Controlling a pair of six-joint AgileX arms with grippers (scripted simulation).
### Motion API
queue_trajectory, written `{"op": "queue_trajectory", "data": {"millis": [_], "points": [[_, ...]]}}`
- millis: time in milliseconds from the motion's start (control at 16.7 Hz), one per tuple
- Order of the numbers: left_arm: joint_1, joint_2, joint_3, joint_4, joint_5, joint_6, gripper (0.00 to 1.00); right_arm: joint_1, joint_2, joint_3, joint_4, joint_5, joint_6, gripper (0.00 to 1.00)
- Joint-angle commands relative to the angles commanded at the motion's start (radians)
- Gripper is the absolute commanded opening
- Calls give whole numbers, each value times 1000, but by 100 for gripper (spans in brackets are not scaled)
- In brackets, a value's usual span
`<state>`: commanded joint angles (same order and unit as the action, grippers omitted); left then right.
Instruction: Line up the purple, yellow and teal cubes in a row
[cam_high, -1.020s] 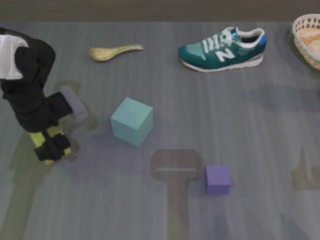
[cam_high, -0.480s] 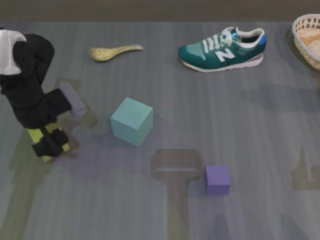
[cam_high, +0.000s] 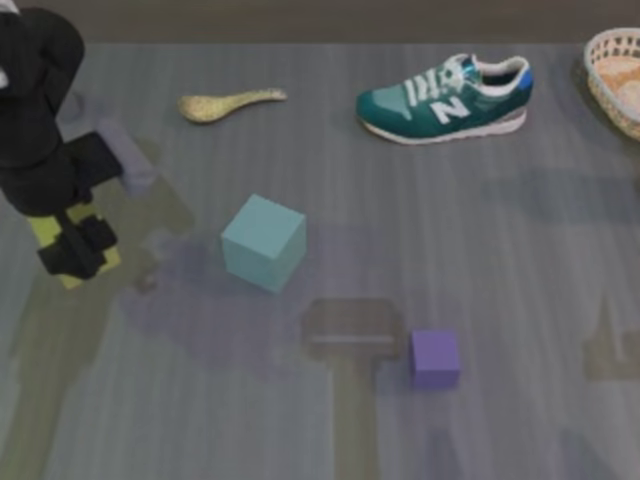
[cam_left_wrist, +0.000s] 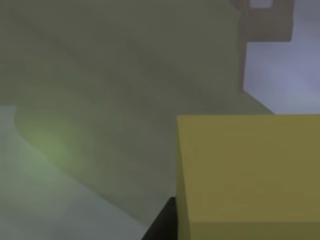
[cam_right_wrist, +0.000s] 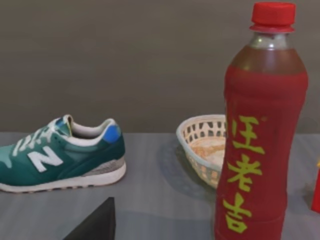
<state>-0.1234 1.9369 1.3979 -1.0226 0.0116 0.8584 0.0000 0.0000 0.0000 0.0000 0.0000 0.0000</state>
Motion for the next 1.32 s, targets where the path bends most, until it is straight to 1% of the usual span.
{"op": "queue_trajectory", "data": {"millis": [240, 360, 420, 480, 600, 840, 960, 1080, 1140, 1320], "points": [[-7, 5, -1, 2, 0, 1, 0, 0, 0, 0, 0, 0, 0, 100], [-41, 16, 20, -7, 0, -5, 0, 0, 0, 0, 0, 0, 0, 100], [-74, 25, 37, -16, 0, -11, 0, 0, 0, 0, 0, 0, 0, 100], [-117, 37, 58, -27, 0, -18, 0, 0, 0, 0, 0, 0, 0, 100], [-231, 66, 108, -53, 0, -36, 0, 0, 0, 0, 0, 0, 0, 100], [-505, 121, 217, -109, -1, -81, 0, 0, 0, 0, 0, 0, 0, 100], [-623, 143, 265, -132, -1, -103, 0, 0, 0, 0, 0, 0, 0, 100], [-700, 157, 301, -148, -1, -119, 0, 0, 0, 0, 0, 0, 0, 100], [-722, 161, 312, -153, -1, -125, 0, 0, 0, 0, 0, 0, 0, 100], [-736, 163, 319, -156, -1, -128, 0, 0, 0, 0, 0, 0, 0, 100]]}}
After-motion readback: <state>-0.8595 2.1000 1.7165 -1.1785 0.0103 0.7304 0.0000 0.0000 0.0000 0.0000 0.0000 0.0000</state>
